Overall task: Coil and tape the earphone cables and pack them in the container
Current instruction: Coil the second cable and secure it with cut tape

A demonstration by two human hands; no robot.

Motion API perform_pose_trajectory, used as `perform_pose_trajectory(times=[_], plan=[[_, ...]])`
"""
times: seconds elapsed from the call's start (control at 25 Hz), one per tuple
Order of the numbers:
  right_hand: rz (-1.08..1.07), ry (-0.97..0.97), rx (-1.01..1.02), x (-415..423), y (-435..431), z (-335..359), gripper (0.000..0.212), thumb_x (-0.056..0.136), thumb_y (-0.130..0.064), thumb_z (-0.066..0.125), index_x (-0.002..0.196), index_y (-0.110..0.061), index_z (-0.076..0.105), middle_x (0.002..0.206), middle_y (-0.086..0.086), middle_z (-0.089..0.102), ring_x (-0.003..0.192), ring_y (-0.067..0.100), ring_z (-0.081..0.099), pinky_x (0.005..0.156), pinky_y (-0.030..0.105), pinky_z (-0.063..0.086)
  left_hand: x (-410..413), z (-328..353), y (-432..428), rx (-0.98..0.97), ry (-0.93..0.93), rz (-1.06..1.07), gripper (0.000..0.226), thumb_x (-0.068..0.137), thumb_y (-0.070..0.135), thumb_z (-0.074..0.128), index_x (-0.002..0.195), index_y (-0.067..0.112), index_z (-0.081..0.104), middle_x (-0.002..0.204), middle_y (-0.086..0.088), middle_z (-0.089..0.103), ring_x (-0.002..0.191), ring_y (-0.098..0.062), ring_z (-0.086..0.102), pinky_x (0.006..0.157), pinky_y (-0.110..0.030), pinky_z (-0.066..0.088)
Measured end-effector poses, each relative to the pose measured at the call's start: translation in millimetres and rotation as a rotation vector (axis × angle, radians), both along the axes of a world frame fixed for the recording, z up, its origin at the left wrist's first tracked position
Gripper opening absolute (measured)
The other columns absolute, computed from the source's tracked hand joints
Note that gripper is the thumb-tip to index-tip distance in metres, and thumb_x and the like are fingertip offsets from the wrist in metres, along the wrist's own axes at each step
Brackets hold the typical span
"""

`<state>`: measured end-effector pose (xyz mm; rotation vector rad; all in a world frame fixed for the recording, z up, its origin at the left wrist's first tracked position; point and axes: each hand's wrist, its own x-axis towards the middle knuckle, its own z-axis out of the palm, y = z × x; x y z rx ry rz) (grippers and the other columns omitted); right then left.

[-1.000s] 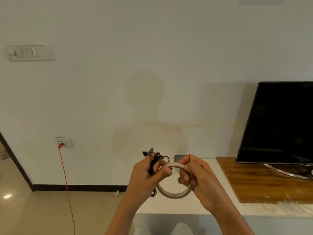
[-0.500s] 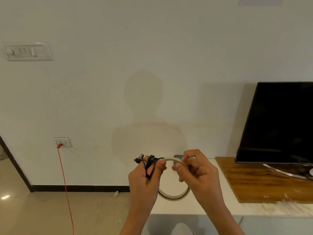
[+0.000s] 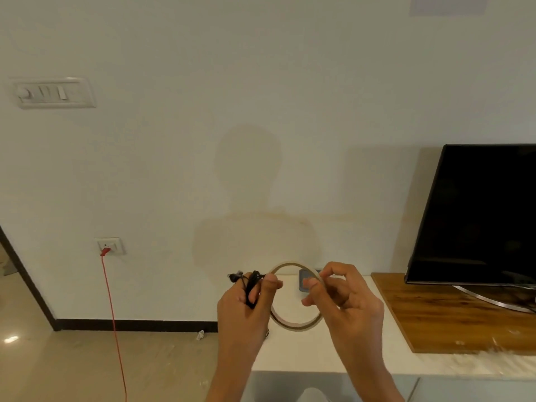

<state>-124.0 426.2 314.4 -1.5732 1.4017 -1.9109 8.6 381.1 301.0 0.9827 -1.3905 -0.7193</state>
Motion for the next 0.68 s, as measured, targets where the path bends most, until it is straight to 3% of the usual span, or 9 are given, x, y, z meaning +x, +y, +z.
perform_pose_trajectory(times=[0.08,0.16,0.24,0.32,0.44,0.52,0.68], plan=[[0.159,0.127,0.101,-12.6,-0.6,12.6,0.008,0.083,-0.013,0.067,0.085,-0.019,0.062,0.064,0.002,0.069,0.056,0.01,0.065,0.055,0.015,0.048,11.6,3.5,-7.9,-0.022,-0.152,-0.163,0.068,0.073,0.068,0.06,0.069,0.001,0.061,0.056,-0.008,0.055,0.054,-0.021,0.049,0.054,-0.028,0.042],[0.266,0.253,0.175,-19.2,-2.0,21.5,0.019,0.084,-0.009,0.067,0.083,-0.026,0.06,0.065,0.002,0.066,0.057,0.013,0.061,0.054,0.021,0.049,12.5,9.3,-8.4,-0.069,-0.26,-0.226,0.066,0.07,0.069,0.062,0.065,0.004,0.055,0.052,-0.002,0.05,0.051,-0.019,0.044,0.05,-0.029,0.041],[0.251,0.274,0.166,-19.1,-3.4,26.6,0.021,0.084,-0.009,0.067,0.083,-0.028,0.057,0.063,0.003,0.064,0.058,0.019,0.058,0.056,0.03,0.049,6.8,11.0,-5.8,-0.127,-0.228,-0.195,0.054,0.072,0.062,0.064,0.068,0.008,0.061,0.058,-0.008,0.059,0.056,-0.027,0.052,0.055,-0.041,0.047],[0.237,0.218,0.122,-14.4,-3.1,27.1,0.02,0.083,-0.008,0.067,0.082,-0.026,0.057,0.064,0.007,0.065,0.057,0.02,0.059,0.055,0.029,0.05,0.8,9.9,-1.9,-0.15,-0.088,-0.131,0.044,0.072,0.053,0.065,0.071,0.009,0.065,0.061,-0.013,0.061,0.059,-0.031,0.055,0.058,-0.044,0.048],[0.196,0.123,0.1,-7.3,-1.1,22.5,0.013,0.083,-0.011,0.068,0.082,-0.019,0.058,0.06,0.005,0.064,0.052,0.013,0.059,0.053,0.016,0.047,-4.8,8.3,3.8,-0.14,0.028,-0.049,0.029,0.074,0.049,0.065,0.073,0.02,0.069,0.063,-0.007,0.066,0.056,-0.021,0.058,0.056,-0.034,0.05],[0.157,0.08,0.094,-3.4,0.9,18.6,0.011,0.082,-0.018,0.068,0.082,-0.017,0.057,0.058,0.003,0.063,0.05,0.011,0.058,0.052,0.016,0.046,-7.5,8.0,8.7,-0.152,0.06,-0.001,0.023,0.08,0.046,0.069,0.07,0.025,0.07,0.064,0.002,0.069,0.058,-0.014,0.062,0.055,-0.022,0.05],[0.058,0.052,0.046,5.3,3.3,12.5,0.011,0.08,-0.028,0.064,0.083,-0.02,0.057,0.058,-0.001,0.066,0.051,0.011,0.062,0.052,0.013,0.046,-12.0,6.2,11.6,-0.119,0.14,0.105,0.014,0.076,0.033,0.064,0.07,0.021,0.068,0.064,0.011,0.071,0.066,-0.007,0.067,0.061,-0.009,0.047]])
